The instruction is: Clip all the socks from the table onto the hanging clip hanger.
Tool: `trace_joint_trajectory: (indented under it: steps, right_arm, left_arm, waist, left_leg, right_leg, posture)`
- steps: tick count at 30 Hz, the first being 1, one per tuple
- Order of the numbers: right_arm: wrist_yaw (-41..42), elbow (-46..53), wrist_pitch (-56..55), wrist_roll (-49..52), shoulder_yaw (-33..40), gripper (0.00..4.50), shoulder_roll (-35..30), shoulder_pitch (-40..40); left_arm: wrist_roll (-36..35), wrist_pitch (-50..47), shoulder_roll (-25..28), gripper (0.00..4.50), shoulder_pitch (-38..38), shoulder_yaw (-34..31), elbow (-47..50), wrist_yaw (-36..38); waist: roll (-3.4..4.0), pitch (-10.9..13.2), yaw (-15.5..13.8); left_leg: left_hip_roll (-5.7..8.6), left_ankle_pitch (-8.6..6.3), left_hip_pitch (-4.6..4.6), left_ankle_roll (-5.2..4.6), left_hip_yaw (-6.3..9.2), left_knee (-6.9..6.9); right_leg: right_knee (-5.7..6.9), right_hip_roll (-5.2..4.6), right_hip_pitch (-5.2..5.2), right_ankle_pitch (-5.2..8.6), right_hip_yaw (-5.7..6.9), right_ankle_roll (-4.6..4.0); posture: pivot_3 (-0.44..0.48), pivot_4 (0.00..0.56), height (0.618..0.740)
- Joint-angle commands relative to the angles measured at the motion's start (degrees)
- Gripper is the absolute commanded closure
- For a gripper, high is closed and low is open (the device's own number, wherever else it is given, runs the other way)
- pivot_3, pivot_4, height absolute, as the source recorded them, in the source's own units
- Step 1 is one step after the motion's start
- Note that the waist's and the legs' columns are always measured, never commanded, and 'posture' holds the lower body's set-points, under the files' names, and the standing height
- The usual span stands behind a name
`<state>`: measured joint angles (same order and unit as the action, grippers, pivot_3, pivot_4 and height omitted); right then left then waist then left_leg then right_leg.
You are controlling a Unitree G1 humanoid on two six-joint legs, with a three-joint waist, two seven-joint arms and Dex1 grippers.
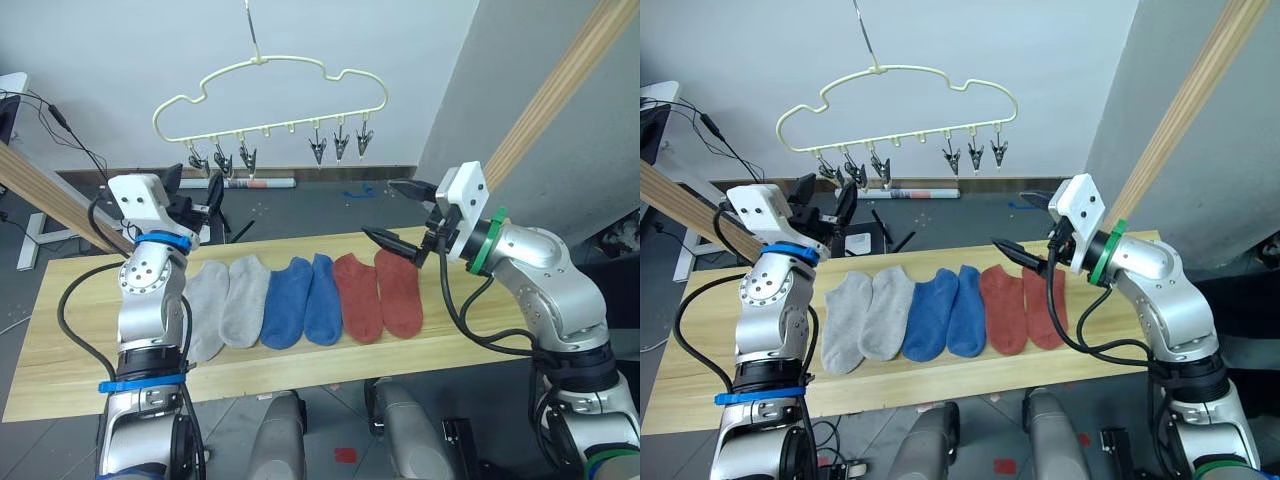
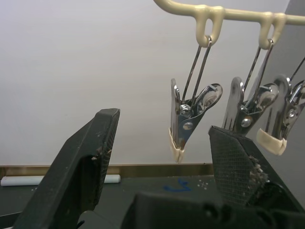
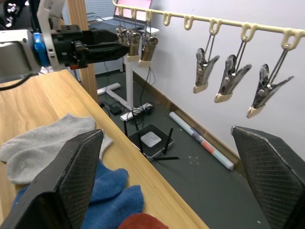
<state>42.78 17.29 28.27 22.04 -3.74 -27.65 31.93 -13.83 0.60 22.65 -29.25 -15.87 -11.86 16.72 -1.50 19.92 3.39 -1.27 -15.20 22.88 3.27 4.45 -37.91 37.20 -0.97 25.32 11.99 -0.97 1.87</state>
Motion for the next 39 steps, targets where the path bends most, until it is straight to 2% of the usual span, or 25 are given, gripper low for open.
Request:
trace_joint_trajectory:
  steps: [1,13,16,18,21,23,29,38,39]
  right_arm:
    - [1.37,0.0,-0.16,2.05,0.19,0.0,0.9,2.08]
    - [2.14,-1.95,-0.57,1.86,-0.08,0.0,1.57,3.41]
    - [2.13,-2.12,-0.62,1.74,0.02,0.0,1.6,3.57]
    - [2.13,-2.14,-0.61,1.71,0.06,0.0,1.56,3.58]
    - [2.16,-2.19,-0.65,1.64,0.04,0.0,1.49,3.48]
    - [2.15,-2.25,-0.74,1.59,0.02,0.0,1.51,3.45]
    - [2.1,-1.9,-0.83,1.52,-0.08,0.0,1.48,2.65]
    - [2.23,-2.0,-0.95,1.3,-0.27,0.0,1.39,2.32]
    - [2.24,-1.96,-0.92,1.3,-0.28,0.0,1.38,2.3]
  left_arm:
    - [0.08,1.51,0.0,1.15,-1.71,-0.57,0.39,-0.93]
    - [-0.36,1.31,-0.83,1.15,-3.36,-0.22,0.91,-2.04]
    - [-0.43,1.36,-0.96,1.67,-3.61,-0.09,1.25,-2.03]
    - [-0.37,1.28,-0.97,2.25,-3.64,-0.03,1.38,-2.07]
    - [-0.25,1.33,-0.98,2.25,-3.45,0.02,1.46,-2.09]
    - [-0.21,1.43,-0.98,2.6,-3.45,0.03,1.51,-2.09]
    - [0.16,1.9,-0.74,4.17,-3.76,0.28,2.09,-2.02]
    - [0.74,2.7,-0.51,4.19,-2.26,0.13,2.93,-2.11]
    - [0.8,2.68,-0.49,3.84,-2.18,0.03,2.86,-2.25]
  waist:
    - [-0.01,0.15,0.0]
    - [-0.01,0.37,-0.02]
    - [-0.02,0.44,-0.02]
    - [-0.03,0.45,-0.02]
    - [-0.03,0.46,-0.03]
    - [-0.02,0.49,-0.03]
    - [-0.02,0.49,-0.06]
    - [-0.02,0.49,-0.09]
    - [-0.02,0.49,-0.08]
  left_leg:
    - [0.0,0.0,0.0,0.0,0.0,0.0]
    - [0.0,-0.01,0.07,0.01,0.0,0.05]
    - [0.01,-0.01,0.06,0.01,0.0,0.04]
    - [0.0,-0.01,0.06,0.01,0.0,0.04]
    - [0.01,-0.01,0.07,0.01,0.0,0.05]
    - [0.0,-0.01,0.07,0.01,0.0,0.05]
    - [0.0,-0.01,0.08,0.01,0.0,0.06]
    - [0.0,-0.01,0.08,0.01,0.0,0.06]
    - [0.0,-0.01,0.08,0.01,0.0,0.06]
  right_leg:
    - [0.0,0.0,0.0,-0.01,0.0,0.01]
    - [-0.04,-0.02,0.06,-0.01,0.02,0.01]
    - [-0.03,-0.01,0.06,-0.01,0.01,0.01]
    - [-0.04,-0.01,0.06,-0.01,0.02,0.02]
    - [-0.05,-0.01,0.06,-0.01,0.01,0.02]
    - [-0.06,-0.01,0.06,-0.01,0.02,0.02]
    - [-0.06,-0.01,0.06,-0.01,0.01,0.02]
    - [-0.07,-0.01,0.07,0.0,0.02,0.03]
    - [-0.07,-0.01,0.07,0.0,0.01,0.03]
  posture:
    - [-0.119,0.383,0.74]
    - [-0.112,0.38,0.74]
    - [-0.113,0.379,0.74]
    - [-0.112,0.379,0.74]
    - [-0.112,0.379,0.74]
    - [-0.112,0.379,0.74]
    - [-0.103,0.377,0.74]
    - [-0.101,0.372,0.74]
    - [-0.101,0.372,0.74]
